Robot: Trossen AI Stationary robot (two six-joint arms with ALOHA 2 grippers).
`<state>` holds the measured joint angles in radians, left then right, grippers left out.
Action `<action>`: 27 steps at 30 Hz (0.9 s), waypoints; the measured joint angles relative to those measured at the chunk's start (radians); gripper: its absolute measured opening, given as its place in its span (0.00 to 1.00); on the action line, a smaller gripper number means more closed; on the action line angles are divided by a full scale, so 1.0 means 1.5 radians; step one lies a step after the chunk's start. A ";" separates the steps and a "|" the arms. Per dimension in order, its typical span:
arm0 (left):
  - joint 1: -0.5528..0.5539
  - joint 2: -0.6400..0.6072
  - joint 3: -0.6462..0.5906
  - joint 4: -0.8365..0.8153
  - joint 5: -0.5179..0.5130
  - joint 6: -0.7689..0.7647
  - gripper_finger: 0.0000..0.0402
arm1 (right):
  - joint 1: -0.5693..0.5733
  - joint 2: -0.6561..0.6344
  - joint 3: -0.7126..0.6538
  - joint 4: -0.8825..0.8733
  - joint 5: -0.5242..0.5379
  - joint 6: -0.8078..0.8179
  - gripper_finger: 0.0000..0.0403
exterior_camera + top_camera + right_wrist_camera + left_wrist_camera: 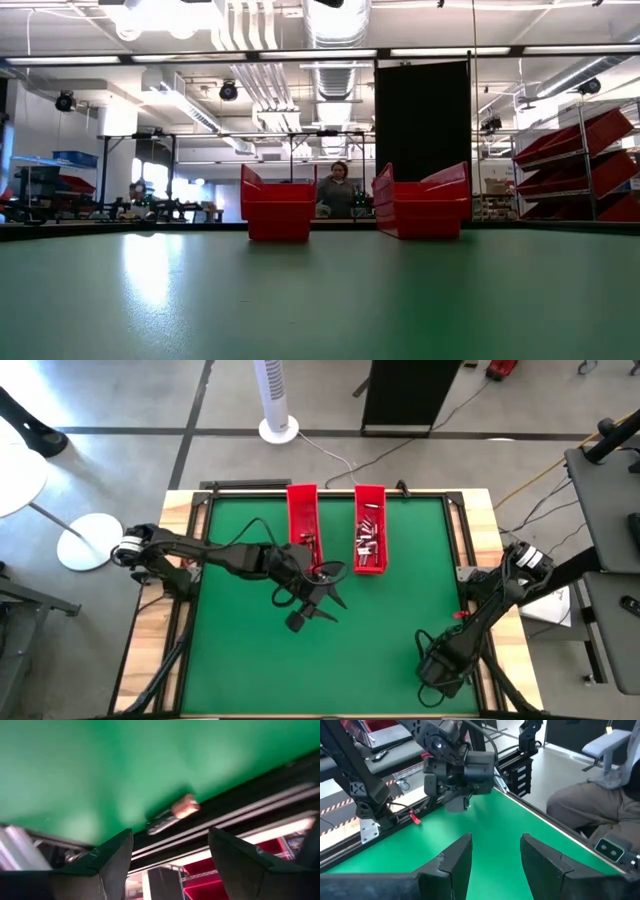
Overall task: Sort batteries
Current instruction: Put the black battery into the left red bin
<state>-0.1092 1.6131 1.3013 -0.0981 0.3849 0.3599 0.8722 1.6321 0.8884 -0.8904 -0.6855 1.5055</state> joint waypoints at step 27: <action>0.005 -0.004 -0.046 0.001 -0.001 0.063 0.37 | 0.001 0.037 -0.072 0.199 -0.045 0.067 0.56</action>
<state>-0.1013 1.6077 1.2320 -0.0963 0.3830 0.4540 0.8737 1.6873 0.7810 -0.5915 -0.7531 1.6066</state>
